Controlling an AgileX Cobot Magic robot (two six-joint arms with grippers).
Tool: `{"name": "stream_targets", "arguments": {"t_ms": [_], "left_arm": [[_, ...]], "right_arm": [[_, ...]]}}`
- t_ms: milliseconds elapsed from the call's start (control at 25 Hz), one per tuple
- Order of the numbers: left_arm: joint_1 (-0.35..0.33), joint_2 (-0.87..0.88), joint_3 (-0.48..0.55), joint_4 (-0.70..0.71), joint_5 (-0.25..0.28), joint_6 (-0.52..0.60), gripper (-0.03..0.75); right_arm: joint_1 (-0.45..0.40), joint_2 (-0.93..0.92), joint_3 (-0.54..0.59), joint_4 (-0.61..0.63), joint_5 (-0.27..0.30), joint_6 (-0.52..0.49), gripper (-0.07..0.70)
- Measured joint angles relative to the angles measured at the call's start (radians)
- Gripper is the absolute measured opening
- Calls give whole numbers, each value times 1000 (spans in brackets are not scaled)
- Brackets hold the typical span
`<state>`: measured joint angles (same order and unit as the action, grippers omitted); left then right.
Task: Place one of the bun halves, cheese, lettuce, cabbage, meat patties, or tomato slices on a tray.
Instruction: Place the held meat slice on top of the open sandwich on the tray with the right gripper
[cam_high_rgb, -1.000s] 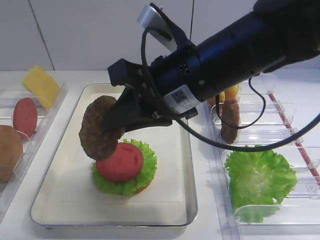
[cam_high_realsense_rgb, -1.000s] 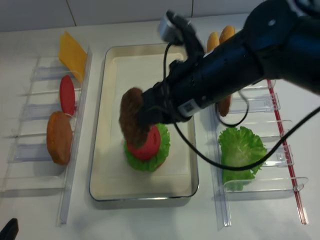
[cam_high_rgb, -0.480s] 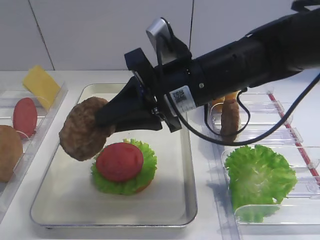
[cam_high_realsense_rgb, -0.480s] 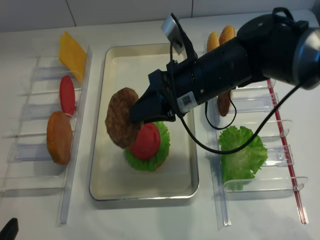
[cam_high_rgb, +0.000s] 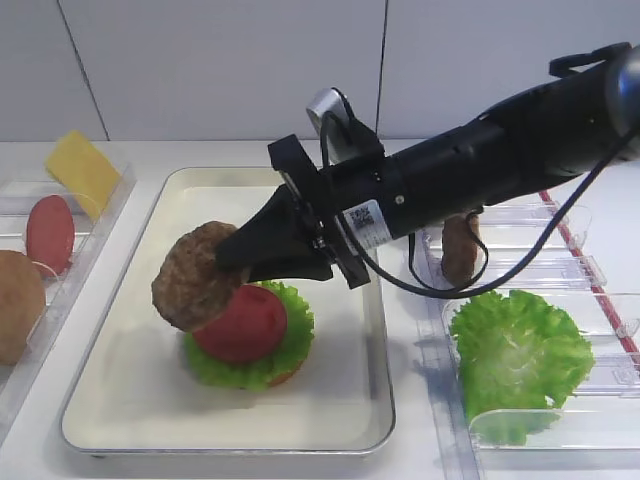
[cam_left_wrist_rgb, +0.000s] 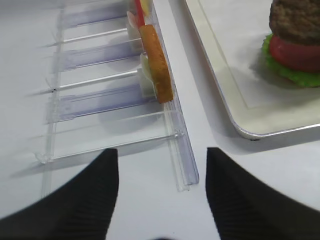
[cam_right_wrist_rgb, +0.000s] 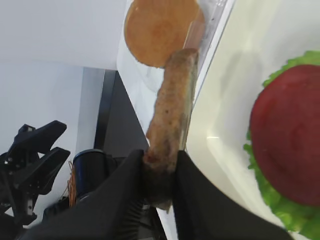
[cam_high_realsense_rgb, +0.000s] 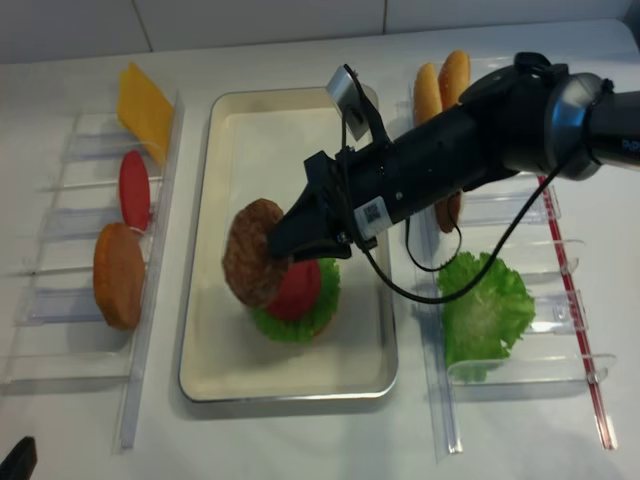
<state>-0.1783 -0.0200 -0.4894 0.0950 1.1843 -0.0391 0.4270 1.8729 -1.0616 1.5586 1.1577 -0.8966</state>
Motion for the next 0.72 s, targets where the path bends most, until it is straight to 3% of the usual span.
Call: {"name": "stream_targets", "arguments": {"t_ms": [720], "left_arm": [[0, 0, 0, 0, 0, 0, 384]], "right_arm": [[-24, 94, 0, -37, -2, 3, 164]]}}
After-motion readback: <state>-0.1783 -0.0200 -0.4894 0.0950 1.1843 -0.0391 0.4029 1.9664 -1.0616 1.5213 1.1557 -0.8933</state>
